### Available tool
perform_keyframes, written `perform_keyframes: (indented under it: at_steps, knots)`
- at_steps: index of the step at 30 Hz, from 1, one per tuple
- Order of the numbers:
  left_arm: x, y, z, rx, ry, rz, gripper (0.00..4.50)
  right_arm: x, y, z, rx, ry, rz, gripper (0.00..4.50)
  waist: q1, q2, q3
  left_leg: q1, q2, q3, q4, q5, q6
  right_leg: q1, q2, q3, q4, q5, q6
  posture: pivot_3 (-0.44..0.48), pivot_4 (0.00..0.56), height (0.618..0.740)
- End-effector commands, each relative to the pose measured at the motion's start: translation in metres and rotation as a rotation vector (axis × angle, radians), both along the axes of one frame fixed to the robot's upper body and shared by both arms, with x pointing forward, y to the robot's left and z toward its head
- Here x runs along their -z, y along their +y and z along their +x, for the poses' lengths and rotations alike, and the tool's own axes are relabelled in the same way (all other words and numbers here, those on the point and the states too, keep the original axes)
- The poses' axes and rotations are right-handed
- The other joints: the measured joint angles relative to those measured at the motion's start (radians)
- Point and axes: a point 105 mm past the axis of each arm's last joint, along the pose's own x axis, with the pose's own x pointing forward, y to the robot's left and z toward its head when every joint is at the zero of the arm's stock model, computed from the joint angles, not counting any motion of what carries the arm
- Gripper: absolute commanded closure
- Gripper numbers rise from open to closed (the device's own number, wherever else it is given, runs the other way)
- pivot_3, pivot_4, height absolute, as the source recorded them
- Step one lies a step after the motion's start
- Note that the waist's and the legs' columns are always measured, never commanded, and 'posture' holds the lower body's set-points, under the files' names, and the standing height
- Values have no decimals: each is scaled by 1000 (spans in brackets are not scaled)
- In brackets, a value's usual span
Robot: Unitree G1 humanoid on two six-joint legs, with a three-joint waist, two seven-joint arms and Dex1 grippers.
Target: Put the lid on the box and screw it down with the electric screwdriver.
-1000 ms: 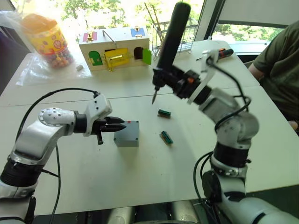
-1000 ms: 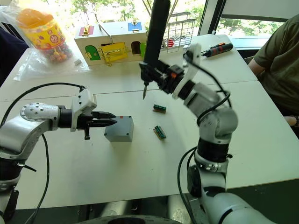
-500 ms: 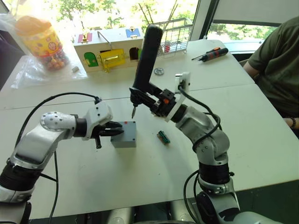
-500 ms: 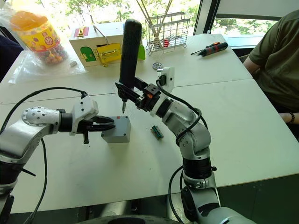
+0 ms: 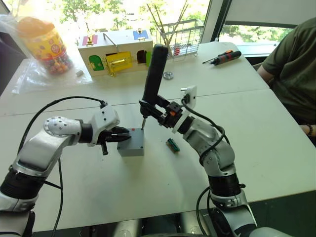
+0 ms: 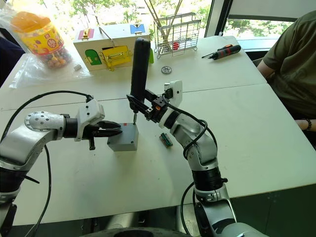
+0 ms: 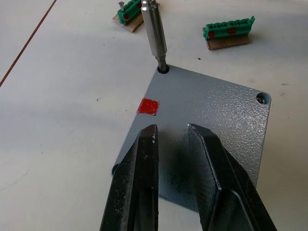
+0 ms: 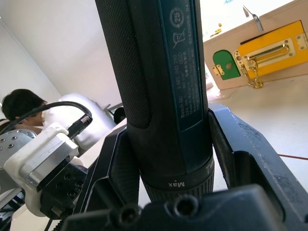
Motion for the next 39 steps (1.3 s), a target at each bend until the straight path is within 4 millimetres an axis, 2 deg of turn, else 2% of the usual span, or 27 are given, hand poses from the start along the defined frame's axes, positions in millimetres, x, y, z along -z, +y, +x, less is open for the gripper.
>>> perform_keyframes:
  at_steps: [1,5,9,13,20,23,33,39]
  knots:
    - [6,1,1,-4,11,19,3556,-11,2,-6,-22,-65,3,2701,1,0,0,0,0,0,0,0,0,0,0,0,0,0,0,0,150,740]
    - [7,-1,1,-2,13,16,3556,4,22,-21,-127,-88,-92,2701,0,1,-1,1,0,0,0,0,0,1,0,0,0,0,0,0,150,740]
    - [12,0,-1,-7,24,17,3556,20,32,-19,-131,-87,-182,2701,-1,1,-2,4,0,0,-1,0,0,3,0,0,0,0,0,0,150,740]
    - [15,1,-2,-11,30,20,3556,32,29,-17,-135,-54,-199,2701,0,0,-2,22,1,1,-11,0,0,17,0,2,-4,0,0,0,150,740]
    - [17,-1,-3,-9,33,16,3556,46,25,-13,-126,8,-197,2701,0,0,-4,29,1,1,-14,-1,1,20,1,2,-4,0,0,0,150,740]
    - [17,-3,-3,-7,34,11,3556,53,28,-14,-128,10,-222,2701,1,1,-4,34,2,1,-16,-2,3,27,1,2,-5,0,0,0,150,740]
    - [18,-4,-2,-3,33,17,3556,76,34,-16,-144,15,-328,2701,1,3,-15,35,2,1,-15,-4,6,26,1,2,-6,-1,0,0,150,740]
    - [19,-4,-2,2,32,20,3556,81,36,-22,-161,30,-325,2701,1,4,-18,36,3,0,-16,-5,7,29,3,2,-15,-1,0,0,150,740]
